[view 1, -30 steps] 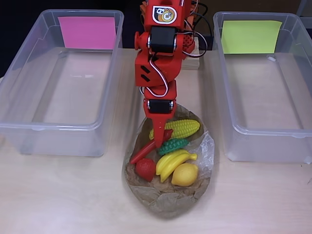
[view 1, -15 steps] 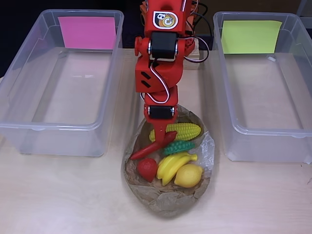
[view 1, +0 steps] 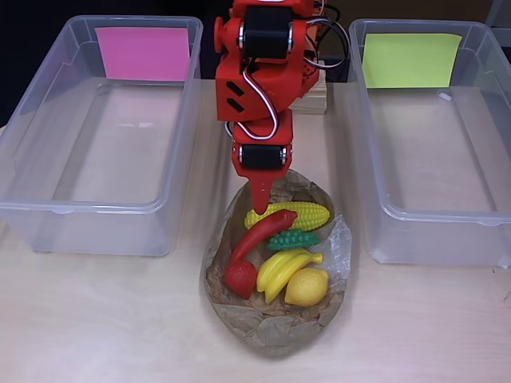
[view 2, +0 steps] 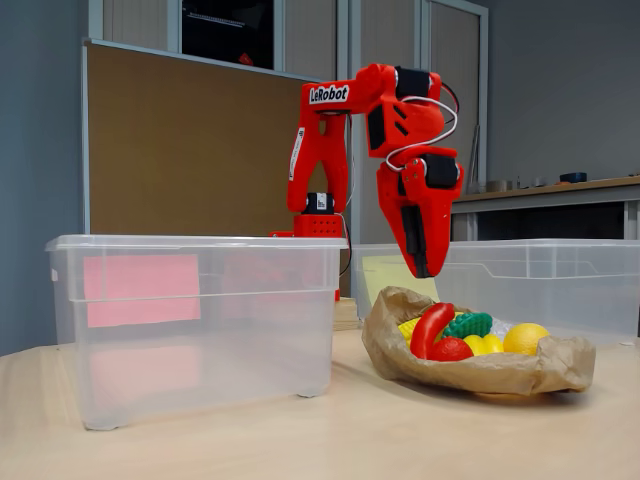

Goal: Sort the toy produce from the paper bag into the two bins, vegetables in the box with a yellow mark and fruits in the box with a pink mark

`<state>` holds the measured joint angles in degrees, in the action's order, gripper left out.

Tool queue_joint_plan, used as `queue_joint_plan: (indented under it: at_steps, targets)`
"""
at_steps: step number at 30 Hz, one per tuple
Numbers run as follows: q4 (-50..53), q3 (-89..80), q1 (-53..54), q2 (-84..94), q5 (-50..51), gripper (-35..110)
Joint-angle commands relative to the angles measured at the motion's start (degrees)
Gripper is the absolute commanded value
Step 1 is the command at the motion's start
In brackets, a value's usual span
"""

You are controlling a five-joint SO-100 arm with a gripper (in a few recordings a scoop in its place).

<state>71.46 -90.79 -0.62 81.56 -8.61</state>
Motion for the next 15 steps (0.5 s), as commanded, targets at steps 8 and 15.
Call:
queue_joint_plan:
  at_steps: [8,15]
  targets:
    - [-2.5,-6.9,0.4,-1.3,-6.1,31]
    - [-3.2,-0.8,-0.1,-12.4,-7.4,32]
